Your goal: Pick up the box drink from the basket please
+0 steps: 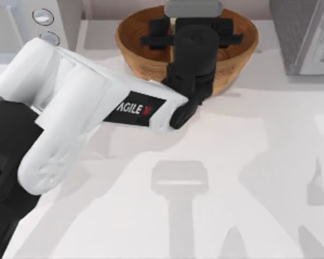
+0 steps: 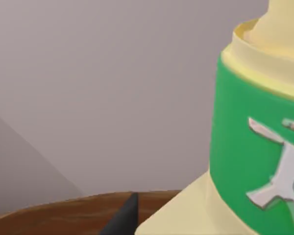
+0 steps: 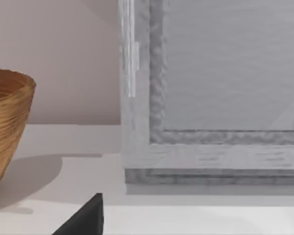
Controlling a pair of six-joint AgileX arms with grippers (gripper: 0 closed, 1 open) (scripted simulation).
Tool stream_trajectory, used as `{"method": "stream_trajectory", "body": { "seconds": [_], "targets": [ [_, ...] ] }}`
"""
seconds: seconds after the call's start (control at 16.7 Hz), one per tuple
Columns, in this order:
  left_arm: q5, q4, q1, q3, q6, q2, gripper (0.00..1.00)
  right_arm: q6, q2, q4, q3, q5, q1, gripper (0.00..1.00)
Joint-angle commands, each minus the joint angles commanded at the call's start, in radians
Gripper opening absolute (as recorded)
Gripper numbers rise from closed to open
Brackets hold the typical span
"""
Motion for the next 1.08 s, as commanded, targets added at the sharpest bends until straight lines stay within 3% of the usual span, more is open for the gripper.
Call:
{"method": "stream_trajectory", "body": {
  "seconds": [0.24, 0.84, 1.08],
  "targets": [
    [0.0, -0.056, 0.0, 0.024, 0.003, -0.019, 0.0, 0.0, 0.0, 0.0, 0.0, 0.0, 0.0, 1.0],
    [-0.004, -0.421, -0.001, 0.233, 0.003, -0.192, 0.0, 0.0, 0.0, 0.0, 0.0, 0.0, 0.0, 1.0],
    [-0.004, -0.477, -0.002, 0.263, 0.003, -0.216, 0.0, 0.0, 0.0, 0.0, 0.0, 0.0, 0.0, 1.0]
  ]
}}
